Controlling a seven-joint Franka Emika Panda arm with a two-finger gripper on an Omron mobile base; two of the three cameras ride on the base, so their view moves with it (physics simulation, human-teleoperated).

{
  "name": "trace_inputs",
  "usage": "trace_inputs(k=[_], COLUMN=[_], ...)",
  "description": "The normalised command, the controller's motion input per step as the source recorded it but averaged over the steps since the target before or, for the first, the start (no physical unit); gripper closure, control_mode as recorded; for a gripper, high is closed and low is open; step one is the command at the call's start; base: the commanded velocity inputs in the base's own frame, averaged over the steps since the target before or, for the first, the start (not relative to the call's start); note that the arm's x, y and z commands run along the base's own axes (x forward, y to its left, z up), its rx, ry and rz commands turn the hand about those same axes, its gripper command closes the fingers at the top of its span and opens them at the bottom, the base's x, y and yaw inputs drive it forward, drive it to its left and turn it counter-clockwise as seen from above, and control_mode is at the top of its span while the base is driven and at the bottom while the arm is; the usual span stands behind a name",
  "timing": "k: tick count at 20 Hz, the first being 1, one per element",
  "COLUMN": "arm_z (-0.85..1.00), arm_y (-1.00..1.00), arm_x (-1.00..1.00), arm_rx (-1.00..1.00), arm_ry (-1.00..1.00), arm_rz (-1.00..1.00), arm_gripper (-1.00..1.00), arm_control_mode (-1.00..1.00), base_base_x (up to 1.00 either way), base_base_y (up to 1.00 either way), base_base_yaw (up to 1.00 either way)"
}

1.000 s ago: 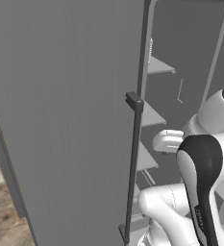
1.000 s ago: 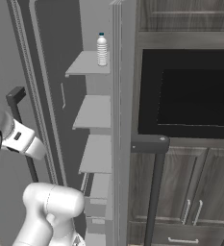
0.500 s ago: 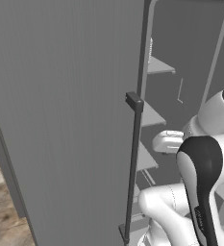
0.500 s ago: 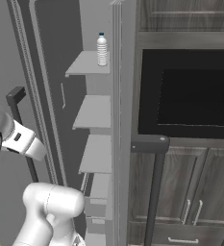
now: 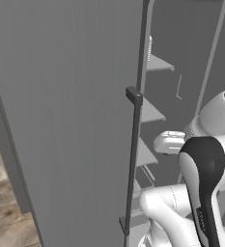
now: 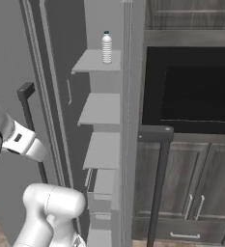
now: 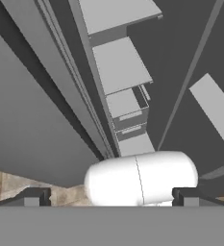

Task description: Take the bottled waters from the counter and place them in the freezer to freeze. Close the freezer door after placing the bottles.

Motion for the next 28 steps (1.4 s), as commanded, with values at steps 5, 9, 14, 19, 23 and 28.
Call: trace_inputs(k=[5, 9, 14, 19, 23, 28], arm_z=[0.00, 0.00, 0.00, 0.00, 0.00, 0.00], arm_y=[0.00, 0.00, 0.00, 0.00, 0.00, 0.00], arm_x=[0.00, 0.00, 0.00, 0.00, 0.00, 0.00], arm_rx=[0.00, 0.00, 0.00, 0.00, 0.00, 0.00], arm_ry=[0.00, 0.00, 0.00, 0.00, 0.00, 0.00], arm_rz=[0.00, 0.00, 0.00, 0.00, 0.00, 0.00], arm_gripper=[-1.00, -1.00, -1.00, -1.00, -1.00, -1.00], arm_control_mode=[1.00, 1.00, 1.00, 1.00, 1.00, 1.00], base_base_x=[-0.42, -0.28, -0.18, -0.04, 0.00, 0.00], base_base_y=[0.71, 0.92, 0.98, 1.00, 0.87, 0.71], base_base_yaw=[0.09, 0.12, 0.15, 0.30, 0.50, 0.57])
